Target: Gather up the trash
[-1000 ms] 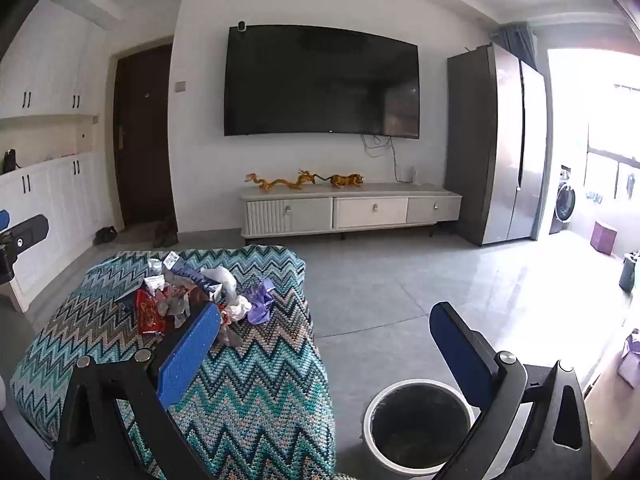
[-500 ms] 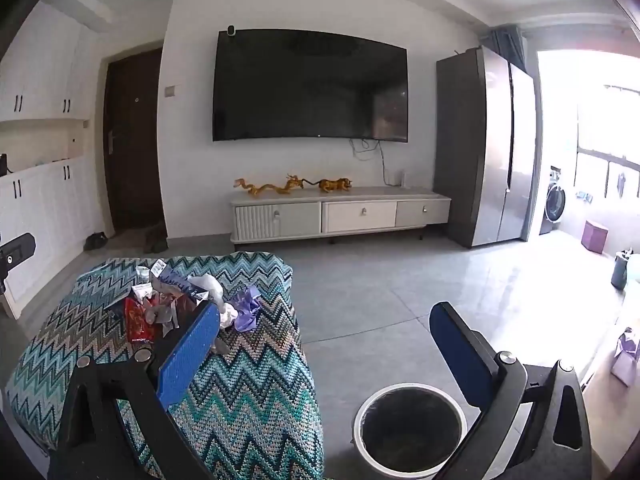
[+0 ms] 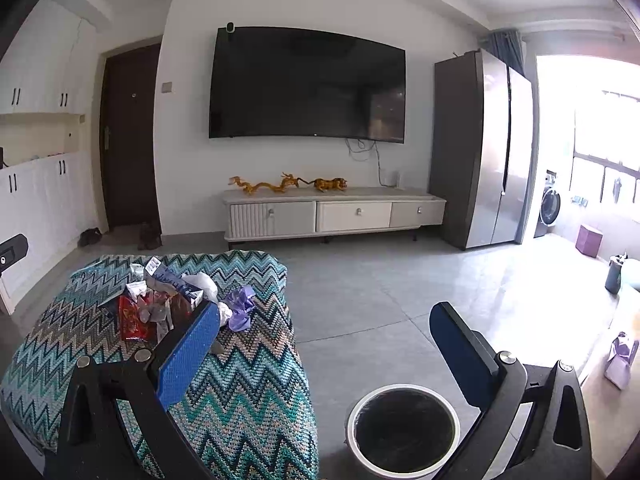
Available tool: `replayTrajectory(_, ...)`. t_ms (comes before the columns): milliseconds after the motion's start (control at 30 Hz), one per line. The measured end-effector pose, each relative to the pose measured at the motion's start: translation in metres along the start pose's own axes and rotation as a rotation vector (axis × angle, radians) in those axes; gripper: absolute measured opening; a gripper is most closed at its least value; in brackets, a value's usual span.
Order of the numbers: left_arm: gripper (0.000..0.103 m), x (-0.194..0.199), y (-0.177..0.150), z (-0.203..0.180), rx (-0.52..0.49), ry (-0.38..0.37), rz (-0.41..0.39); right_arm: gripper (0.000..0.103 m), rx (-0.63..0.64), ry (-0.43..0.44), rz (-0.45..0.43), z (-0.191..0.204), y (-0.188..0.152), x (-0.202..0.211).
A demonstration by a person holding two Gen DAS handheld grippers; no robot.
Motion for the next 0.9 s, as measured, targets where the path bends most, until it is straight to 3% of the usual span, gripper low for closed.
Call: replayTrajectory(900,0.103,0.0,-0.004,0.015,0.062,0.015,-0.013,0.103,-0.006,-0.018,-0.003,-0.002,0.002,-0.002)
Point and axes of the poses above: each gripper's, at about its wrist camera, not at the fingertips, and x roughly against the way its jaws point, z to its left, y to its top, the point moved 3 cm from there along -x, roughly the way its jaws point, and after that the axes turned 4 degrees about -x, right-handed, at the moved point
